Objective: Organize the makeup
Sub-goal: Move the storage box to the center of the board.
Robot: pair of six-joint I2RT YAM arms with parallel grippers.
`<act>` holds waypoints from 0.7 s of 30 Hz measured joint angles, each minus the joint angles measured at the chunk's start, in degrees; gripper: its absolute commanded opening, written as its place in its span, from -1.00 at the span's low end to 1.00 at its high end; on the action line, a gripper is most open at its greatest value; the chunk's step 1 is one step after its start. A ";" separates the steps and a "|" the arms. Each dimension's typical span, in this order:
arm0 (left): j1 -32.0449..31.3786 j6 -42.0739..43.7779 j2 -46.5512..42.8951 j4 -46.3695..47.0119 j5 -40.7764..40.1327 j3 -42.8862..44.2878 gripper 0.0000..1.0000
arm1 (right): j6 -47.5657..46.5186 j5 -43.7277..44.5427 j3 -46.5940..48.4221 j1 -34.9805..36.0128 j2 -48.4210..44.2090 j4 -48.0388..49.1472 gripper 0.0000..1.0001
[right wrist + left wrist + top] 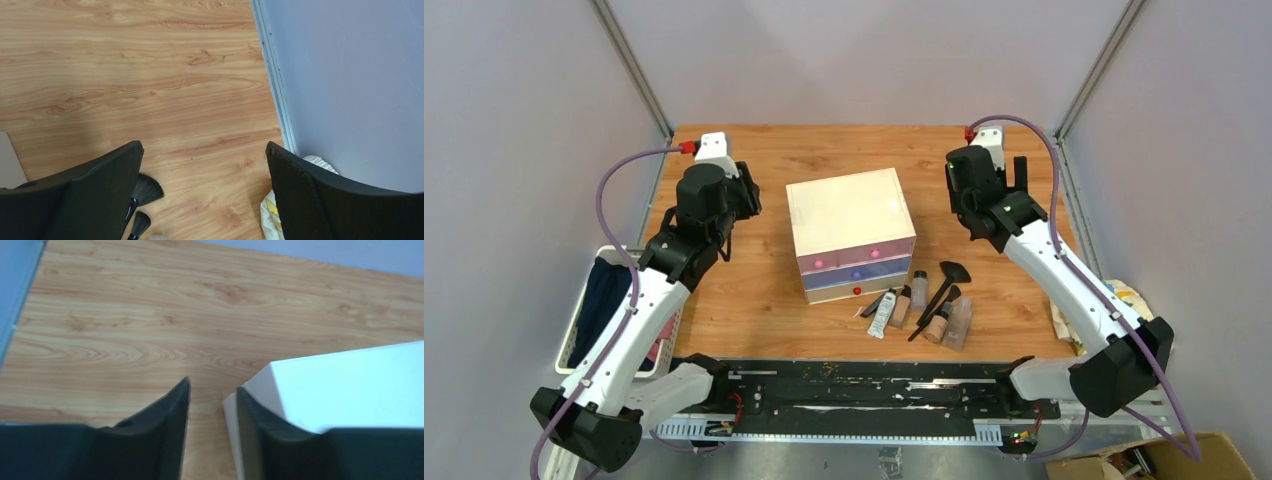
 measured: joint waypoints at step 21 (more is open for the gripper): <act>0.00 2.34 18.25 3.87 -2.51 6.54 -1.00 | 7.98 -21.27 -6.12 2.38 -10.25 -0.15 -1.00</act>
